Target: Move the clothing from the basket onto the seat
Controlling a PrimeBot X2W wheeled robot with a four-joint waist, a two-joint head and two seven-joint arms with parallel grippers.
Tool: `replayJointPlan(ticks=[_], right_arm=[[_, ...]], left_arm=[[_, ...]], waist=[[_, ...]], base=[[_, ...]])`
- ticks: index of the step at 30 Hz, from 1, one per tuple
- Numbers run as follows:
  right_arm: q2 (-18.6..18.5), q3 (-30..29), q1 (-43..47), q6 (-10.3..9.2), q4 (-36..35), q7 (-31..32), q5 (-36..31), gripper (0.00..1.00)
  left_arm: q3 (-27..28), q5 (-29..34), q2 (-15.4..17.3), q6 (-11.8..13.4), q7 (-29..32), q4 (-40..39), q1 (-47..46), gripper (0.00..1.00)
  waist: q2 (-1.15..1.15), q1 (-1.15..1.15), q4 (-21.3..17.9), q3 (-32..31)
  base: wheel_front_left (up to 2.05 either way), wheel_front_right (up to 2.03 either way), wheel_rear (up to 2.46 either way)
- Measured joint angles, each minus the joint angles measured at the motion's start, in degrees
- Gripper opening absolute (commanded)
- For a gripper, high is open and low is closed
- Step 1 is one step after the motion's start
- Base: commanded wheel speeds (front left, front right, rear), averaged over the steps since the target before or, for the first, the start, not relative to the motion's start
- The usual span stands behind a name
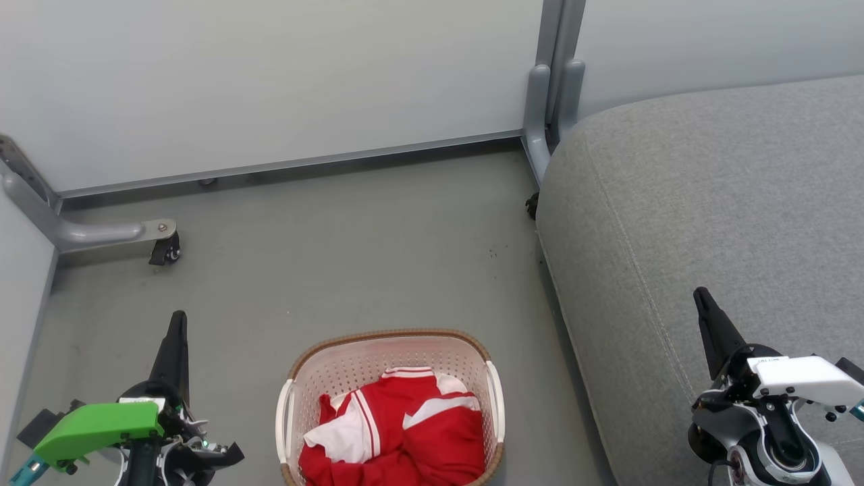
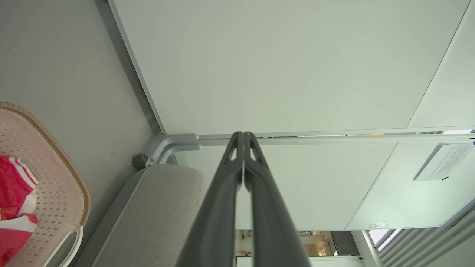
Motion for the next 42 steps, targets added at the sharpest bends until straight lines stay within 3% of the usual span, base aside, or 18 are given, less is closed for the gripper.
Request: replayJointPlan(ticks=[6,7,15,20,31,42], right_arm=[[0.1,0.0,0.1,0.0,0.3,0.0,0.0,0.0],[0.1,0.0,0.3,-0.01,0.5,0.0,0.0,1.0],[0.6,1.1,2.5,-0.03,2.5,-1.1,-0.7,1.0],[0.6,1.6,2.5,-0.03,2.6,-2.6,-4.4,1.0],[0.6,2.6,2.6,-0.03,0.6,-5.4,-20.4,1.0],[0.5,3.9,3.5,-0.02,-2.8,-7.9,-33.7,1.0]], left_arm=[[0.0,0.0,0.0,0.0,0.0,0.3,0.1,0.0],[0.0,0.0,-0.1,0.0,0.0,0.6,0.3,1.0],[-1.4,0.7,-0.5,0.1,-1.2,2.5,2.1,1.0],[-1.8,4.4,-0.5,0.1,-2.6,1.9,2.1,1.0],[-2.8,16.7,-0.5,0.2,-5.5,0.3,2.2,1.0],[-5.0,29.3,-0.5,2.7,-8.0,-4.4,2.4,1.0]], waist=[[0.0,0.0,0.0,0.0],[0.0,0.0,0.0,0.0],[0.0,0.0,0.0,0.1],[0.0,0.0,-0.1,0.2],[0.0,0.0,-0.1,0.7],[0.0,0.0,0.0,1.3]], base=[[0.0,0.0,0.0],[0.0,0.0,0.0],[0.0,0.0,0.0],[0.0,0.0,0.0],[0.0,0.0,0.0],[0.0,0.0,0.0]])
